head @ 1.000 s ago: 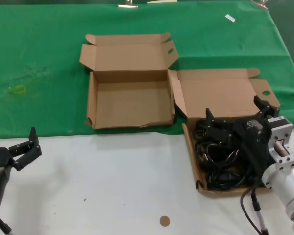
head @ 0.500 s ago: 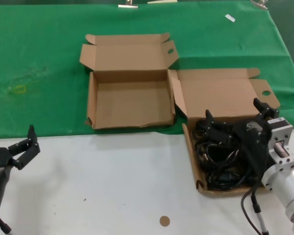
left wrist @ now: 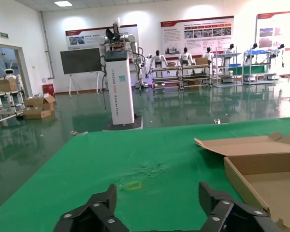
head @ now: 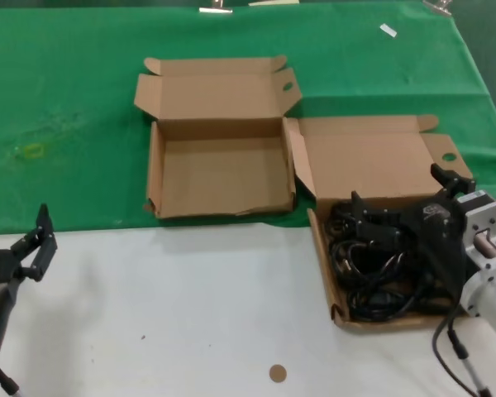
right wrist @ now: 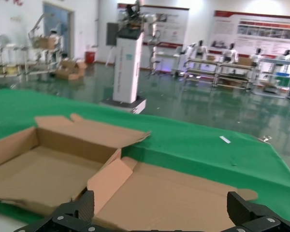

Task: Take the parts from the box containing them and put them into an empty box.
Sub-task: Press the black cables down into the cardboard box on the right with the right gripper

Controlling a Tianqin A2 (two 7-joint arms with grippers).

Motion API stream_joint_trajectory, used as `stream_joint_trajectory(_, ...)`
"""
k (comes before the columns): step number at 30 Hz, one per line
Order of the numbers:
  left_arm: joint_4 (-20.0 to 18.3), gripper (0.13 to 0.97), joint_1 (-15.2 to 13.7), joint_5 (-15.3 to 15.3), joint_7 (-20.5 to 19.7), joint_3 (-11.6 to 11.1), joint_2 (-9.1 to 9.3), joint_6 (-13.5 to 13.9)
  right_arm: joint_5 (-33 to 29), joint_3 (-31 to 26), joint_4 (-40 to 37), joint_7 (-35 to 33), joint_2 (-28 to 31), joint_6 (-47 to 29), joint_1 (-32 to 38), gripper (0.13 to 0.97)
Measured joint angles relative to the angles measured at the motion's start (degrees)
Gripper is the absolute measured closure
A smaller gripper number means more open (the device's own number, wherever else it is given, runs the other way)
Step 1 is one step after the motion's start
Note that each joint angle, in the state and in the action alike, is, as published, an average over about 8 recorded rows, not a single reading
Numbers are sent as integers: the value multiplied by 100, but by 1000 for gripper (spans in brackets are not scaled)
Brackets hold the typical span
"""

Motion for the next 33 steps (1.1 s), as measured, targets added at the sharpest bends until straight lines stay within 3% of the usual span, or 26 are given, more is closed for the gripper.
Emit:
stream_joint_trajectory(2, 0, 468, 0, 0, 0, 0, 0, 0, 247, -277, 27, -75, 289, 60, 118, 129)
stream_joint_trajectory(6, 0, 468, 0, 0, 0, 0, 0, 0, 698, -939, 65, -220, 904, 67, 471, 129)
stream_joint_trajectory(14, 0, 692, 0, 0, 0, 0, 0, 0, 1090, -2599, 39, -196, 2158, -454, 1787, 129)
stream_joint_trajectory(18, 0, 751, 0, 0, 0, 0, 0, 0, 596, -3334, -110, 324, 2627, -1090, 2620, 129)
stream_joint_trajectory(22, 0, 830, 0, 0, 0, 0, 0, 0, -324, -3675, -307, 1050, 2879, -1996, 3256, 129)
stream_joint_trajectory(27, 0, 882, 0, 0, 0, 0, 0, 0, -1378, -3570, -584, 1579, 2925, -3256, 3679, 129)
stream_joint_trajectory(33, 0, 936, 0, 0, 0, 0, 0, 0, -2126, -3128, -1021, 1471, 2731, -4658, 3921, 129)
